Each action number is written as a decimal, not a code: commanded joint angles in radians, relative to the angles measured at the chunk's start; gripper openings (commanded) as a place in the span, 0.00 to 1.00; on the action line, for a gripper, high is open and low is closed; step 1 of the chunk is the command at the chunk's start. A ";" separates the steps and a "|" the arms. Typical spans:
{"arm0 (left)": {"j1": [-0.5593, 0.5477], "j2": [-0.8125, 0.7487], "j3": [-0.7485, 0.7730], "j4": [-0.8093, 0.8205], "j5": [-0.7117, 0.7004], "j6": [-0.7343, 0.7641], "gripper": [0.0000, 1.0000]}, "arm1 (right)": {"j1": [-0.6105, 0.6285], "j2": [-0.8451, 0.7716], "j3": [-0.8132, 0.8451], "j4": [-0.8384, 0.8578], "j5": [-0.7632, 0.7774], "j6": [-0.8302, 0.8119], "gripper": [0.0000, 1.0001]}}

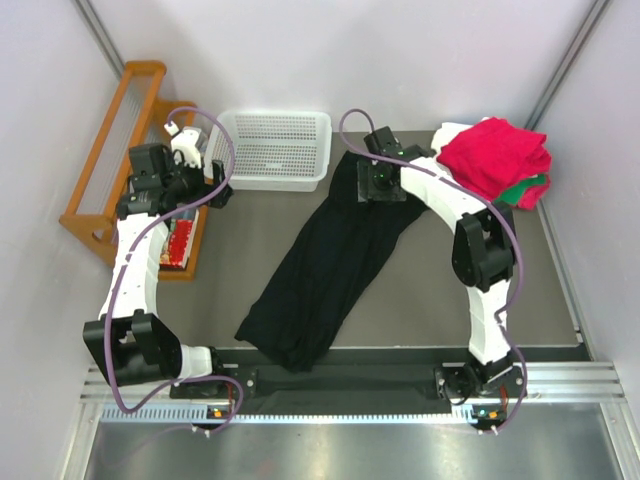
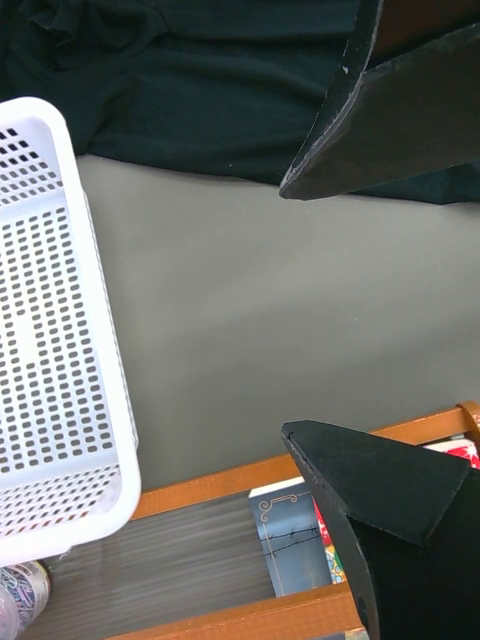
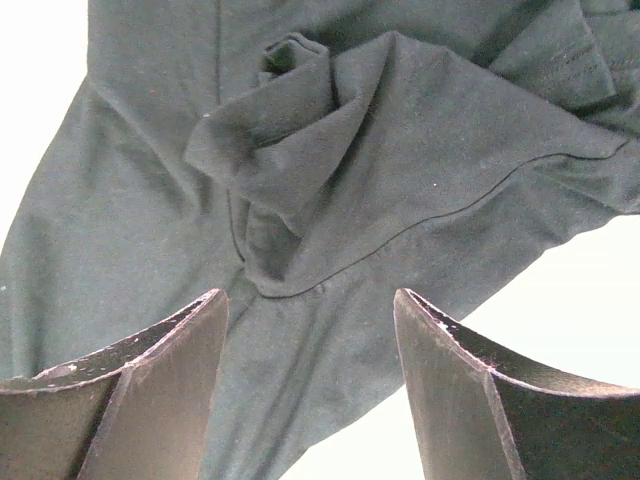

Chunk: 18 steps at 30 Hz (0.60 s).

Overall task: Fold and stack the t-shirts
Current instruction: Fold the tshirt

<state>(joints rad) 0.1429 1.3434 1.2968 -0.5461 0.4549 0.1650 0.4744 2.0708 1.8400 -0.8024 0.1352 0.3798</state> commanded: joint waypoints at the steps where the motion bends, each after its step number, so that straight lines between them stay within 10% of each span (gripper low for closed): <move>1: -0.002 -0.035 0.004 -0.001 0.004 0.021 0.96 | -0.023 0.020 -0.001 -0.006 0.046 0.030 0.67; 18: 0.000 -0.062 0.030 -0.044 0.007 0.044 0.96 | -0.149 0.119 0.014 -0.070 0.080 0.080 0.67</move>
<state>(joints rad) 0.1429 1.3243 1.2968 -0.5854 0.4549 0.1886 0.3279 2.1059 1.7973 -0.8383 0.2134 0.4507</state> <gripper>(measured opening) 0.963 0.666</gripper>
